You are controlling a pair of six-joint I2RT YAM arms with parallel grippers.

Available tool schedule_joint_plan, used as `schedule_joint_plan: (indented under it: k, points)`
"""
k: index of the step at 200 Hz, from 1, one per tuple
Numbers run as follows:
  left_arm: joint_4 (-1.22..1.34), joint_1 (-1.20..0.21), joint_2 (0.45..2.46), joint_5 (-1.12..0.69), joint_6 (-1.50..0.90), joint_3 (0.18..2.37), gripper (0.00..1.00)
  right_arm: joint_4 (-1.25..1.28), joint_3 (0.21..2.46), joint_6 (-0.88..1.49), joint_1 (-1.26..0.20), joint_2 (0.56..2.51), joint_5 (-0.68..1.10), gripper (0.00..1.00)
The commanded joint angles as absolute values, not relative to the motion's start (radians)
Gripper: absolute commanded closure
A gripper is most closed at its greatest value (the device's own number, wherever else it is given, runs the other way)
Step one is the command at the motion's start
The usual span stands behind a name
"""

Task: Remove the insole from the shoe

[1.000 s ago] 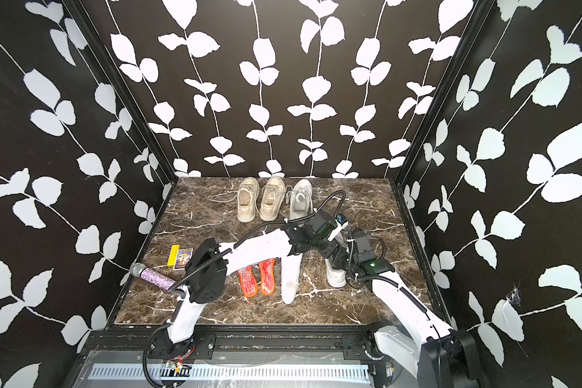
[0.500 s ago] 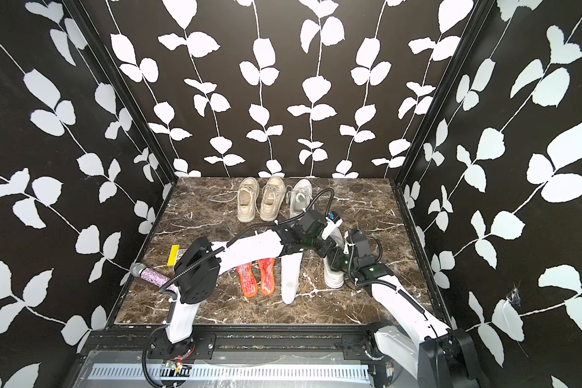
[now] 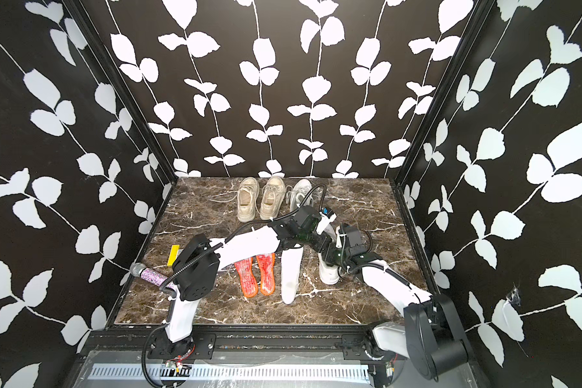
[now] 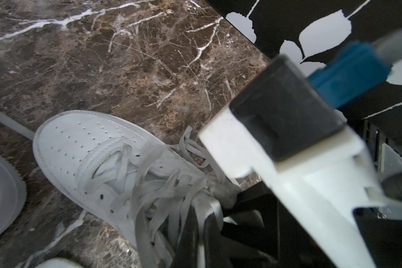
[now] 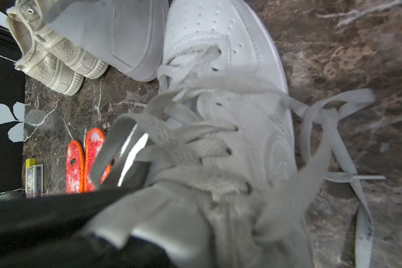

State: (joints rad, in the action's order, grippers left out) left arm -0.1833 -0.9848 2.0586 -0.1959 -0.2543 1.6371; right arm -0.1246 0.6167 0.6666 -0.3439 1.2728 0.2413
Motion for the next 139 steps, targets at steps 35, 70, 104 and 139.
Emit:
schedule_joint_plan:
  k: [35,70,104,139]
  points:
    - [-0.202,-0.991,1.884,-0.114,-0.243,1.583,0.65,-0.28,0.559,0.709,-0.353,1.322,0.166,0.6]
    - [-0.194,-0.991,1.762,-0.047,-0.265,1.427,0.51,-0.272,0.57,0.712,-0.354,1.329,0.173,0.6]
    - [-0.172,-0.991,1.768,-0.104,-0.326,1.353,0.51,-0.263,0.567,0.716,-0.355,1.315,0.179,0.61]
    - [-0.115,-0.991,1.819,-0.148,-0.412,1.359,0.48,-0.253,0.563,0.717,-0.357,1.3,0.193,0.61]
